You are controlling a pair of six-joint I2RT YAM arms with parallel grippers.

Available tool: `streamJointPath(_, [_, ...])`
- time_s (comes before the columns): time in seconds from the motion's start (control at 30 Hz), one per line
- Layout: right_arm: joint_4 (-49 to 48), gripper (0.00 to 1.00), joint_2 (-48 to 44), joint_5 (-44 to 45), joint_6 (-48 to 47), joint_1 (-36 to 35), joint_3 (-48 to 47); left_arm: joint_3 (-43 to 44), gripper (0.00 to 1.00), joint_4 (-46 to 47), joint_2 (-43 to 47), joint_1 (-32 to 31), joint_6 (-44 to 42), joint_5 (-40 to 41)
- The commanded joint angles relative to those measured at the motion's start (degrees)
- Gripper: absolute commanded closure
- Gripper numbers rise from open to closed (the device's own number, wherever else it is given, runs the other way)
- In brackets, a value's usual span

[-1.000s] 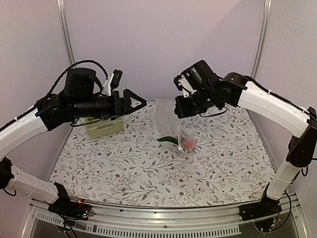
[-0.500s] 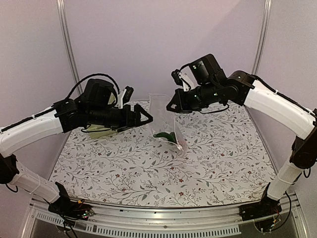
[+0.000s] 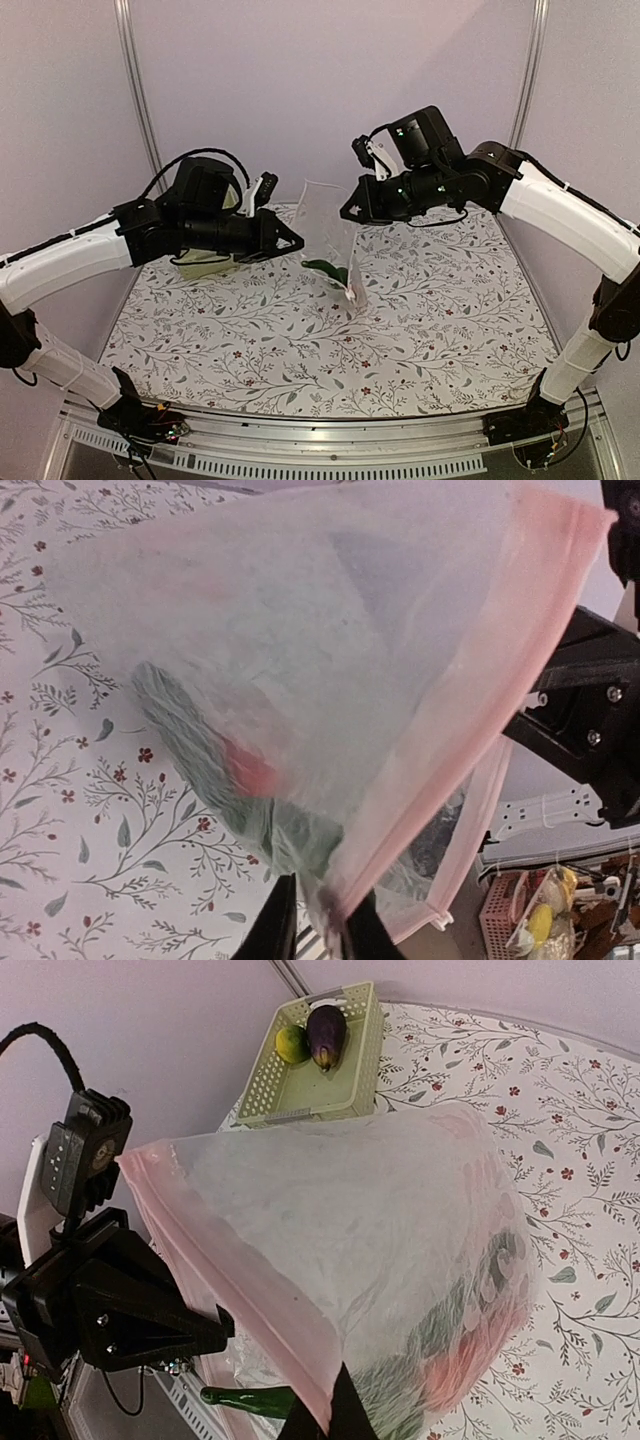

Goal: Place the food in the zip-top bag and seal the zipper
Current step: Adjust the zipper food storage bag at the center of the board.

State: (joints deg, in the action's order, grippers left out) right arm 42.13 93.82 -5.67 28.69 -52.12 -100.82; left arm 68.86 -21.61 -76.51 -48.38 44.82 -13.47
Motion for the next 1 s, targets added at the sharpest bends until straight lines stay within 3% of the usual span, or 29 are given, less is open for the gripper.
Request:
streamJointPath(0.0, [3.2, 1.00, -0.1, 8.9, -1.0, -0.2, 0.2, 3.4, 1.00, 0.3, -1.1, -0.6, -0.8, -3.1])
streamJointPath(0.33, [11.3, 1.00, 1.0, 24.8, -2.4, 0.1, -0.6, 15.3, 1.00, -20.5, -2.9, -0.3, -8.8, 7.1])
streamJointPath(0.47, [12.2, 1.00, 0.4, 26.4, -2.7, 0.2, -0.9, 17.8, 1.00, -26.1, -3.8, -0.3, -10.4, 10.8])
streamJointPath(0.63, [10.8, 1.00, -0.3, 21.4, -2.8, 0.2, -1.4, 18.0, 1.00, -25.0, -4.5, -0.4, -10.4, 8.0])
streamJointPath(0.97, [2.0, 1.00, -3.5, 3.5, -2.4, 0.2, 0.1, 14.5, 1.00, -11.0, -5.2, -0.2, -7.1, -4.3])
